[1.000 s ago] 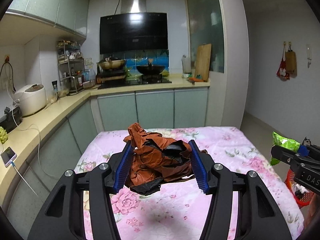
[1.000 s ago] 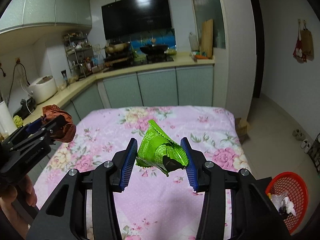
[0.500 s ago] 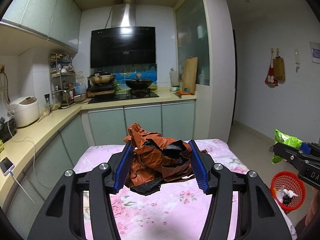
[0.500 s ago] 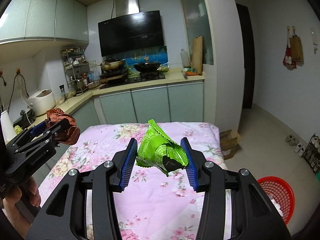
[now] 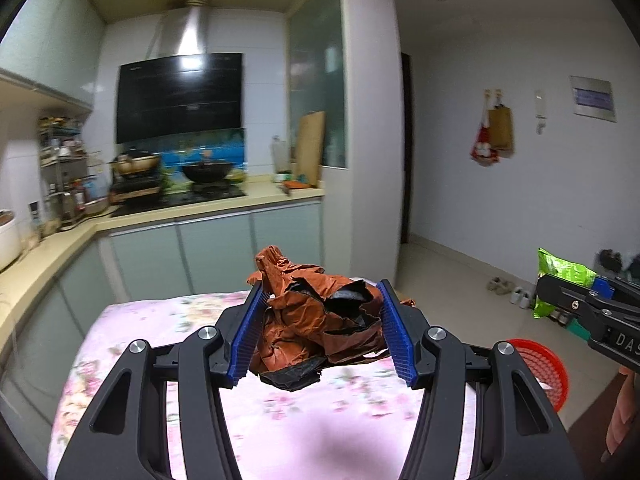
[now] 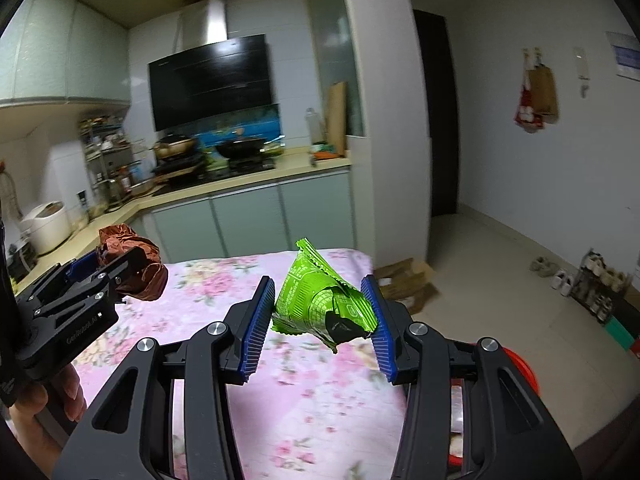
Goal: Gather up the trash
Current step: 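Lift the brown cloth and green packet and carry both over the red basket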
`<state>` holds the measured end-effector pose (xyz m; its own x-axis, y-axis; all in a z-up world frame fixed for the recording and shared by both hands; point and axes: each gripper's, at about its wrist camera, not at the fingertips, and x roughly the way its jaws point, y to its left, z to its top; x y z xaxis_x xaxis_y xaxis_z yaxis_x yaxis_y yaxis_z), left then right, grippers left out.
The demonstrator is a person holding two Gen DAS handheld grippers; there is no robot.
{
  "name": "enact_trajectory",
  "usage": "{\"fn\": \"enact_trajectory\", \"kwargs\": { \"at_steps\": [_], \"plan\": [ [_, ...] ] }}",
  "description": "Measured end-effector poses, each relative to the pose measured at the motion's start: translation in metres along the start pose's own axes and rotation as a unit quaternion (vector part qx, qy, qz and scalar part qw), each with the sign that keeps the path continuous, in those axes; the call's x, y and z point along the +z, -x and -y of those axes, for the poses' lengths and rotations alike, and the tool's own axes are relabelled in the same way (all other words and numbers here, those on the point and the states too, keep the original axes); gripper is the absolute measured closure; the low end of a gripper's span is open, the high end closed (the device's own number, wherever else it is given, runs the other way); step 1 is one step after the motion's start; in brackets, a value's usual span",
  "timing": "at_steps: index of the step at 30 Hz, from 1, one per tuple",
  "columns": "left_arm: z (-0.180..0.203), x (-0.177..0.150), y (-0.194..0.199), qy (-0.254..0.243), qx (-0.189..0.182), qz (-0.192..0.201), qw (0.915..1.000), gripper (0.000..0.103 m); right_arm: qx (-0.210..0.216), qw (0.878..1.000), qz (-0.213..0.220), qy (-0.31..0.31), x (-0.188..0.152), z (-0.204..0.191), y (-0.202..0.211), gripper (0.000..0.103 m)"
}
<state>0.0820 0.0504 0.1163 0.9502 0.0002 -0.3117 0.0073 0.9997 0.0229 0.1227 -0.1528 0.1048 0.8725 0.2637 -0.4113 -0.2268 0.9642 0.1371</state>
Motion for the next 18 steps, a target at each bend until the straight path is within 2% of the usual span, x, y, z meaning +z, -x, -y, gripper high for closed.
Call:
{"fn": "enact_trajectory", "kwargs": {
  "at_steps": [9, 18],
  "plan": [
    [0.065, 0.002, -0.025, -0.026, -0.073, -0.010, 0.9970, 0.050, -0.061, 0.998, -0.003, -0.029, -0.008, 0.052, 0.011, 0.059],
    [0.118, -0.002, -0.048, -0.047, -0.144, -0.033, 0.9879, 0.050, -0.107, 0.993, -0.016, -0.056, -0.023, 0.093, 0.015, 0.059]
  ]
}}
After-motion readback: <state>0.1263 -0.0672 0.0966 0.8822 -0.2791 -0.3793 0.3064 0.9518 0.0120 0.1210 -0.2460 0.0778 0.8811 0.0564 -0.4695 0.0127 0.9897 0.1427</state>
